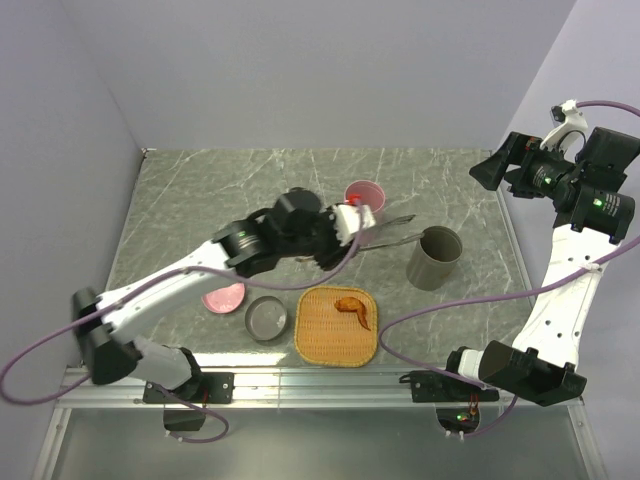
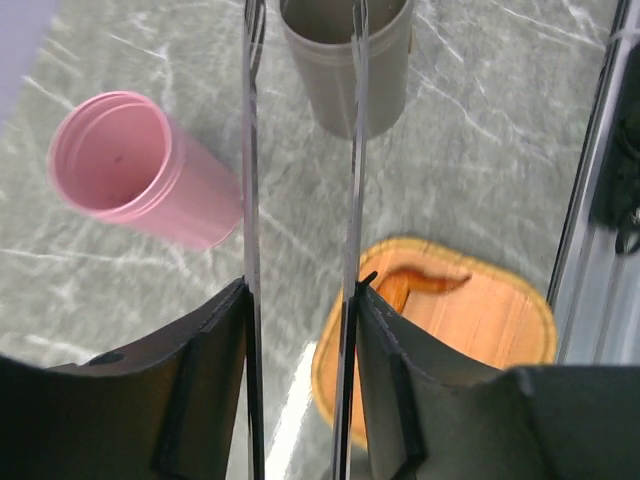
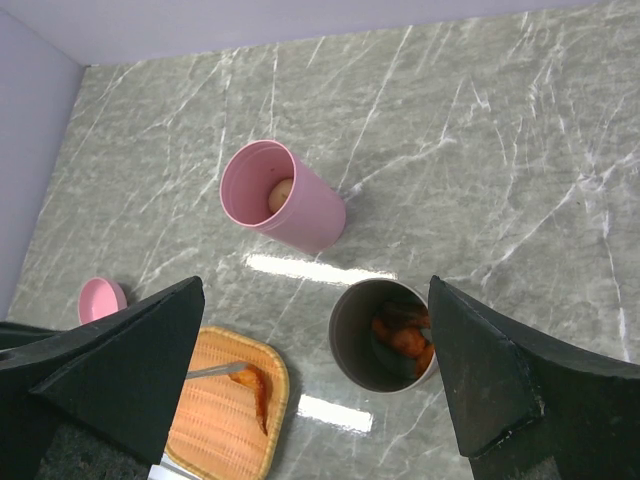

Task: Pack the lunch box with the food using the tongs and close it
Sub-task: Place the food into the lunch box, then pick up the food using the clamp

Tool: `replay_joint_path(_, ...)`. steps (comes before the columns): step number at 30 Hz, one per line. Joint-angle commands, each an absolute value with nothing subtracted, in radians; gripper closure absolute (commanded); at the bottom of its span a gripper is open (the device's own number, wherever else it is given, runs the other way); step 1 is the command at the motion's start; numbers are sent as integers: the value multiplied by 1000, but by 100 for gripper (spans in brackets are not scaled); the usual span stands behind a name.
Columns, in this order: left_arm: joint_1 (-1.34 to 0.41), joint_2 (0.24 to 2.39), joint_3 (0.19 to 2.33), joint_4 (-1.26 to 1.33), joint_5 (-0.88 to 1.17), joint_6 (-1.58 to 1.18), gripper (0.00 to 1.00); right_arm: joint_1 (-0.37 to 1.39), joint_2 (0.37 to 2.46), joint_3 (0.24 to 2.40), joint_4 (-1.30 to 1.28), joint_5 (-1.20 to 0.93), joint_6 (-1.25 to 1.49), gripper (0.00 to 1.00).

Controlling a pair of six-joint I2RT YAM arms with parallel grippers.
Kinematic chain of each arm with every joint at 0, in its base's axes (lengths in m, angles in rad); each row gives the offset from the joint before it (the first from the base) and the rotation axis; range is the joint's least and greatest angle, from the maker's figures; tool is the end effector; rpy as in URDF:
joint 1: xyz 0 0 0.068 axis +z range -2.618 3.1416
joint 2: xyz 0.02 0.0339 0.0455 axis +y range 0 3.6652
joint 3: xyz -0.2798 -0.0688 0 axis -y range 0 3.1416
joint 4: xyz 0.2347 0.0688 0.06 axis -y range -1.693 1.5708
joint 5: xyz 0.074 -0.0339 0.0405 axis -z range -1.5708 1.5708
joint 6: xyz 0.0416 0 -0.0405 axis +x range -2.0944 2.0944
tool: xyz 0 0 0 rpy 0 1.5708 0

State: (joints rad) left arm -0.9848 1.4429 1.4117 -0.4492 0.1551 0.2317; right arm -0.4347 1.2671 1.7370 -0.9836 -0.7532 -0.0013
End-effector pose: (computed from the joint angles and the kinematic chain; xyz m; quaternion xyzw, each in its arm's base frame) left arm 0.1732 -0.2725 0.3905 0.5201 0.6766 -0.2517 0.4564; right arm 0.2018 -0.0623 0.4890 -0.0085 0.8241 0.2086 0.5265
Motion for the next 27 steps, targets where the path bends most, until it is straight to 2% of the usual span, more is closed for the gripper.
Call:
replay_joint_path(1,-976,1304,1307,-511,205,282,50,-439,1256,1758,-974,-776,-21,0)
replay_joint_path(7,-950,1166,1154,-598,262,311,45,-437,1247,1744,-960,-808,-5,0)
replay_joint_path(13,-882,1129,1111,-715,423,374,45,-437,1247,1730,-965,-821,-6,0)
replay_joint_path(27,-795,1201,1017,-746,397,528,45,-437,1238,1720,-966,-831,-8,0)
